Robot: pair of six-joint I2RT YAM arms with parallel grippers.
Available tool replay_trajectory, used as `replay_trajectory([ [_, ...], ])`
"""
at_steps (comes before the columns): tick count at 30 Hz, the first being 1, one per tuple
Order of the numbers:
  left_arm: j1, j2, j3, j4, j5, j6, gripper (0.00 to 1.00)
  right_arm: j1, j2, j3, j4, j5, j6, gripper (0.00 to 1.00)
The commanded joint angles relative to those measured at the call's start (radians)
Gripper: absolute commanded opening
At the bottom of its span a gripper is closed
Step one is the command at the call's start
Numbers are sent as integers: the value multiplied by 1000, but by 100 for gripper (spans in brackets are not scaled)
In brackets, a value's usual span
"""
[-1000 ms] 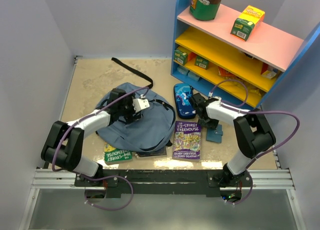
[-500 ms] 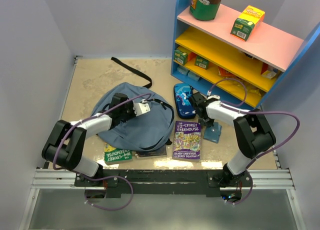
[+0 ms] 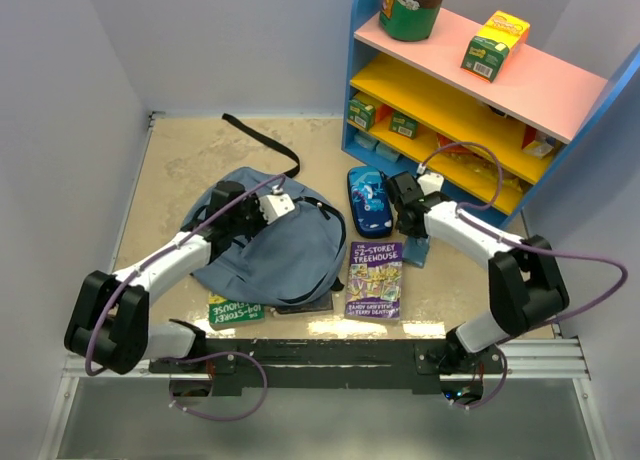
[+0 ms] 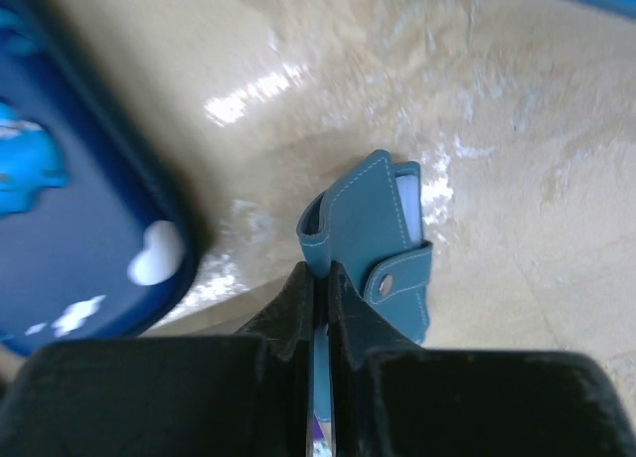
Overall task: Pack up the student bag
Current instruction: Pick up the personal item from the center of the board.
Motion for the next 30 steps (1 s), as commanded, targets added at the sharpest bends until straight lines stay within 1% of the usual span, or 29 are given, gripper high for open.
replay_trajectory([
  [1,9,-37,41,-1,59,-63,0,-1,-93,43,100,8,-55,0],
  [6,15,-43,38,-1,59,-79,0,6,-190,72,174,-47,-118,0],
  [8,18,-54,51,-9,53,-87,0,20,-201,127,170,-36,-138,0],
  [9,19,-59,73,-21,51,-90,0,25,-208,149,160,-33,-141,0],
  [12,30,-63,141,-65,54,-102,0,55,-222,210,203,-73,-178,0],
  [13,32,-63,158,-76,57,-106,0,71,-227,223,243,-91,-188,0],
  [15,30,-60,208,-111,62,-121,0,118,-213,282,252,-98,-192,0],
  [18,32,-63,254,-151,70,-153,0,158,-182,339,304,-216,-181,0],
  [19,32,-68,261,-156,74,-164,0,180,-182,336,376,-248,-157,0],
  [20,32,-71,265,-162,82,-188,0,189,-185,307,425,-338,-138,0],
  [21,33,-73,275,-174,91,-202,0,195,-187,280,485,-387,-115,0],
  [22,36,-77,275,-179,111,-230,0,212,-185,223,613,-438,-72,0],
  [23,36,-79,275,-181,119,-240,0,221,-179,199,681,-501,-49,0],
  [25,36,-79,273,-190,129,-256,0,256,-161,166,815,-546,1,0],
  [27,38,-76,268,-187,128,-267,0,278,-133,132,899,-619,26,0],
  [28,39,-73,267,-185,128,-267,0,293,-130,102,997,-644,61,0],
  [30,42,-65,271,-187,129,-271,0,304,-106,74,1090,-706,119,0],
])
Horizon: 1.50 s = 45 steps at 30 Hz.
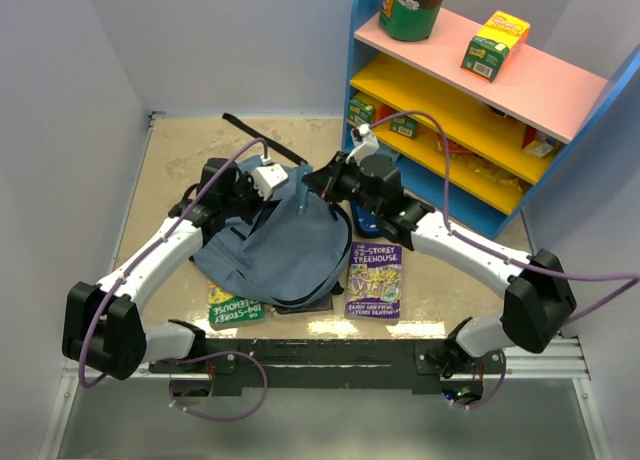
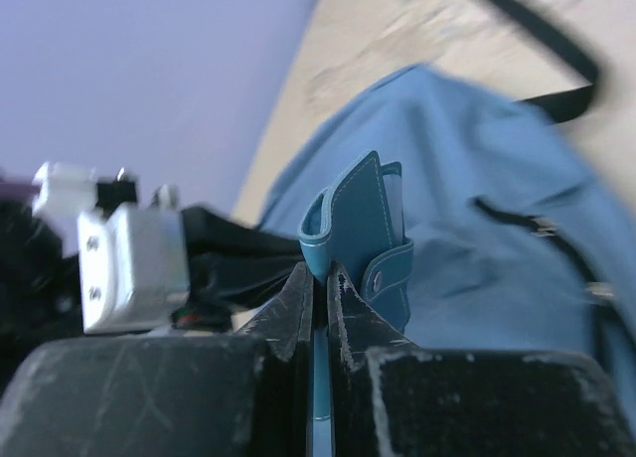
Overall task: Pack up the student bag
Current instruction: Place the personal item in the student bag.
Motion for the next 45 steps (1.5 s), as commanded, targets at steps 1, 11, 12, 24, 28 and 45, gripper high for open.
replay_trajectory([
  [1,17,-25,54,40,44,-54,0,36,31,-68,403,-202,147,0],
  [11,32,-18,58,25,26,-42,0,45,186,-202,728,-322,337,0],
  [12,32,-18,57,25,24,-38,0,44,194,-214,743,-322,348,0],
  [24,35,-18,77,-1,41,-22,0,45,364,-263,690,-285,328,0],
  [28,35,-23,84,-9,46,-20,0,44,400,-272,633,-250,316,0],
  [45,15,-23,84,-105,296,37,0,33,496,-139,600,-267,280,0],
])
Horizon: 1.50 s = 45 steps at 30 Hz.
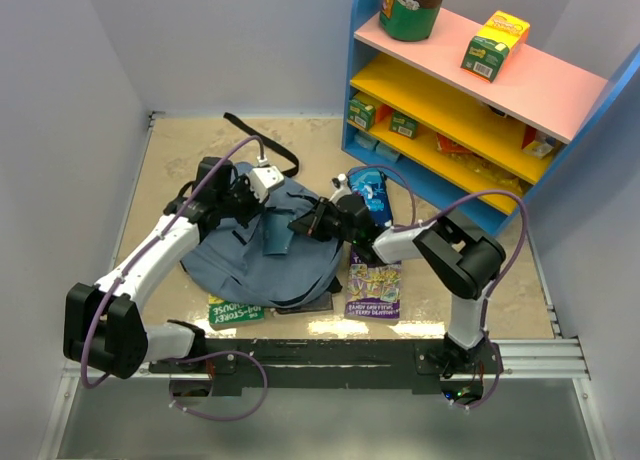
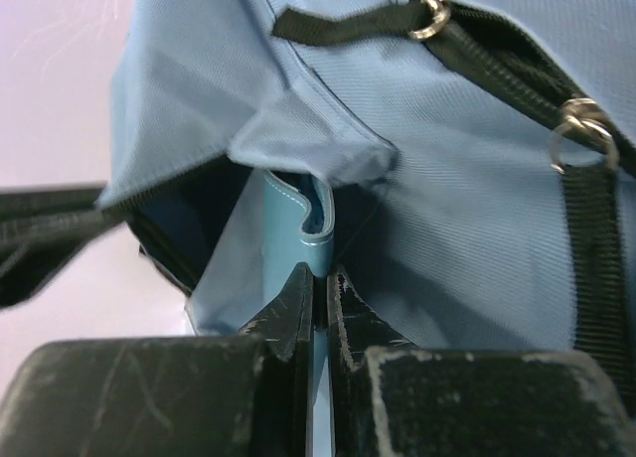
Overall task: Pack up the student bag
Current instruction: Place the personal item in the student bag.
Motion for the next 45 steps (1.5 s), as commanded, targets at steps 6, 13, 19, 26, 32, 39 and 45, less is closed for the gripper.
replay_trajectory([
  [6,-21,-16,42,-26,232,63,0,65,81,263,27,-129,-120,0],
  [13,-19,14,26,-5,191,71,0,111,66,186,165,-210,-167,0],
  [19,-19,25,37,-19,214,53,0,94,145,228,165,-233,-187,27],
  [26,-18,28,23,-45,195,60,0,25,72,223,138,-252,-190,57],
  [32,-16,57,-1,-26,188,54,0,14,-86,108,-12,-186,-327,77],
  [39,0,94,-21,6,192,51,0,17,-183,42,-227,-126,-442,77],
  [45,19,97,-14,4,201,53,0,46,-245,-70,-312,-57,-483,76],
])
